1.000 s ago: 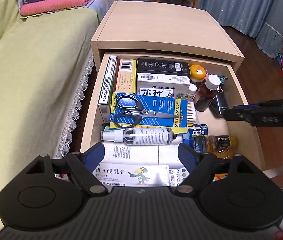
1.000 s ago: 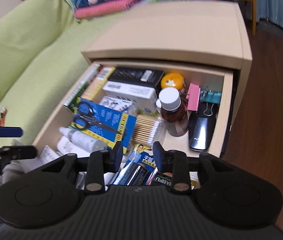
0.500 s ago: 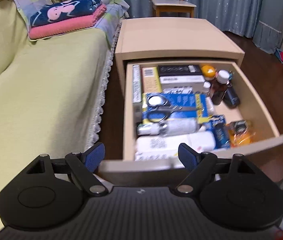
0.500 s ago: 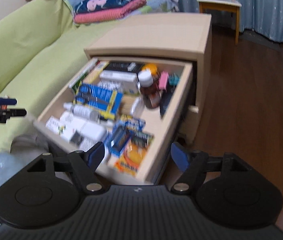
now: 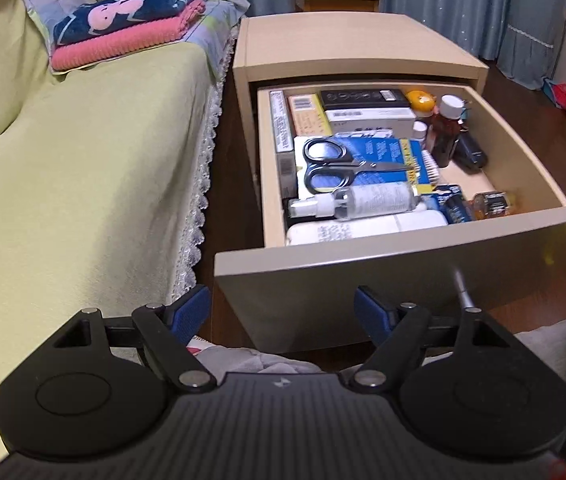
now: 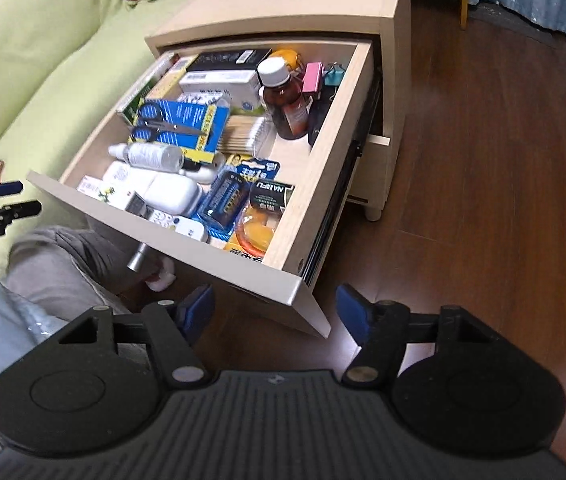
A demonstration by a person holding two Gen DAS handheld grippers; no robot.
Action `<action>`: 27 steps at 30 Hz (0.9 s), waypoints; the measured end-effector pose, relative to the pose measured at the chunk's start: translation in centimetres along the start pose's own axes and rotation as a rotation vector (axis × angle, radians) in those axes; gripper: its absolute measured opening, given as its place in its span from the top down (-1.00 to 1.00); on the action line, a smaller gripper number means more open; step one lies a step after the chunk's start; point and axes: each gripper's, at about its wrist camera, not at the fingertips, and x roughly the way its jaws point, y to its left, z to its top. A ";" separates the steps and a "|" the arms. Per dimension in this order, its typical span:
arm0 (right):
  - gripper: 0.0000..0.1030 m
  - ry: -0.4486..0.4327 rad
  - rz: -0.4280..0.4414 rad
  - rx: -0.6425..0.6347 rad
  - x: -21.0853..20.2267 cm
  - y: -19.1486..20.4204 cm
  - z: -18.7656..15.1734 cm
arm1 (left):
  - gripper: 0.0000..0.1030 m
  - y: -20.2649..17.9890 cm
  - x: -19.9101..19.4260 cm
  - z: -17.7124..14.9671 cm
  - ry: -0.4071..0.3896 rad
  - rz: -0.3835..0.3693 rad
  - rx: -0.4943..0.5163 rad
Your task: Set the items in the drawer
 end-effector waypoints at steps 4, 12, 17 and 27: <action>-0.12 0.010 -0.013 -0.025 0.6 0.3 0.2 | -0.52 0.3 0.8 -0.3 0.003 -0.007 0.003; 0.17 0.022 -0.022 -0.065 1.3 0.6 0.5 | -0.32 0.7 2.3 -0.1 -0.002 -0.033 0.004; 0.17 0.021 -0.021 -0.067 1.4 0.6 0.5 | -0.32 0.6 2.7 0.1 -0.004 -0.031 0.014; 0.17 -0.001 -0.027 -0.060 1.3 0.9 -0.4 | -0.32 0.2 3.2 0.3 0.012 -0.014 0.027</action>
